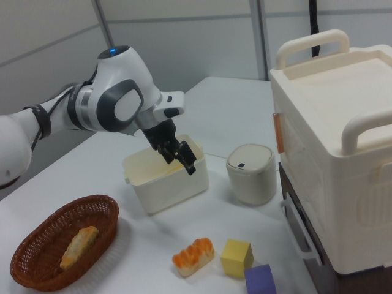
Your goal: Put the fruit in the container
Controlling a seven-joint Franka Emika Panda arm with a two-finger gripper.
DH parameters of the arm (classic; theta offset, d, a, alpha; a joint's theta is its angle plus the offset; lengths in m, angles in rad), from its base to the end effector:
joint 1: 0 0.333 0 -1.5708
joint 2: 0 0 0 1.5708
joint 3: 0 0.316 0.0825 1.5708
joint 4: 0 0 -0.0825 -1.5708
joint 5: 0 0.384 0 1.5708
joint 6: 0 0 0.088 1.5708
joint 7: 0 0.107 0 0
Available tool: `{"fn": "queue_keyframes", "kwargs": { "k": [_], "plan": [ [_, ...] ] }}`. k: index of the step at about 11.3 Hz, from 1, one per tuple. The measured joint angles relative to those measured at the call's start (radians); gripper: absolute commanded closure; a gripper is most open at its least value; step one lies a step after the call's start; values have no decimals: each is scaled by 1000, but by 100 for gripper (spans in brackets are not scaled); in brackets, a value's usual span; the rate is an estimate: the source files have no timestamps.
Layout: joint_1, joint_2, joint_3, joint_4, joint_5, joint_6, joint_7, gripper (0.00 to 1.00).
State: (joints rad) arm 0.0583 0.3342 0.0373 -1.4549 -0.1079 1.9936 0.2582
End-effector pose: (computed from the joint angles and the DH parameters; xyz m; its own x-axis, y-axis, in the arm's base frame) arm 0.6801 0.0549 0.5153 0.9679 -0.1240 0.2185 -0.1355 -0.9900 0.0384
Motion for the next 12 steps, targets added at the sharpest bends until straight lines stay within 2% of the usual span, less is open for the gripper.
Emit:
{"fn": "queue_keyframes", "kwargs": {
  "k": [4, 7, 10, 12],
  "plan": [
    [-61, -76, -10, -1, -27, -239, -52, 0],
    [-78, -86, -10, -9, -18, -269, -80, 0],
    [-79, -95, -10, -14, 35, -299, -80, 0],
    [-83, -123, -11, -15, 40, -312, -83, 0]
  ]
}}
